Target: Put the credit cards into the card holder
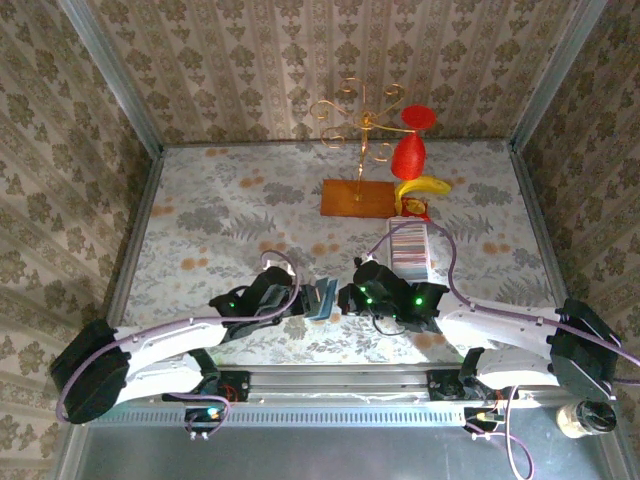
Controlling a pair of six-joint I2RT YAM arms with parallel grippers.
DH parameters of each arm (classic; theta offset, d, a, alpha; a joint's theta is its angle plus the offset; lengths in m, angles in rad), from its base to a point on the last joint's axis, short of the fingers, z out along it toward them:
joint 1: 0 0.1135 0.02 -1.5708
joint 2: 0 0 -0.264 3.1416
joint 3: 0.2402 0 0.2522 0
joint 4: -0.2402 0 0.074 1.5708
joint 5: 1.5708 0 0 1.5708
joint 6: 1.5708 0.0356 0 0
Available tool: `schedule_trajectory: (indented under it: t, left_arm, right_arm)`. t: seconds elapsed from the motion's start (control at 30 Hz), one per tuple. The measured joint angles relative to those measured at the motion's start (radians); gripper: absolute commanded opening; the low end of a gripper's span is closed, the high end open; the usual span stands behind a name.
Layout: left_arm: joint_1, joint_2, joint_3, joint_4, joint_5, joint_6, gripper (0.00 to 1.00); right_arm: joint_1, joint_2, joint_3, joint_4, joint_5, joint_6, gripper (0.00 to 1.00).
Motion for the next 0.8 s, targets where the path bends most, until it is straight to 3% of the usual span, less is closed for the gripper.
schedule_trajectory:
  t: [0.17,0.5,0.8]
  left_arm:
    - [0.0,-0.015,-0.028,-0.008,-0.011,-0.017,0.13]
    - [0.0,-0.041,-0.087,-0.024,-0.026,-0.046,0.02]
    - [0.0,-0.08,-0.134,-0.036,-0.026,-0.063,0.0]
  right_arm:
    - [-0.023,0.0,-0.011,-0.025,0.005,0.002,0.0]
    - [-0.063,0.002,-0.053,-0.055,0.006,0.002,0.0]
    - [-0.076,0.032,-0.053,-0.058,0.006,0.001,0.0]
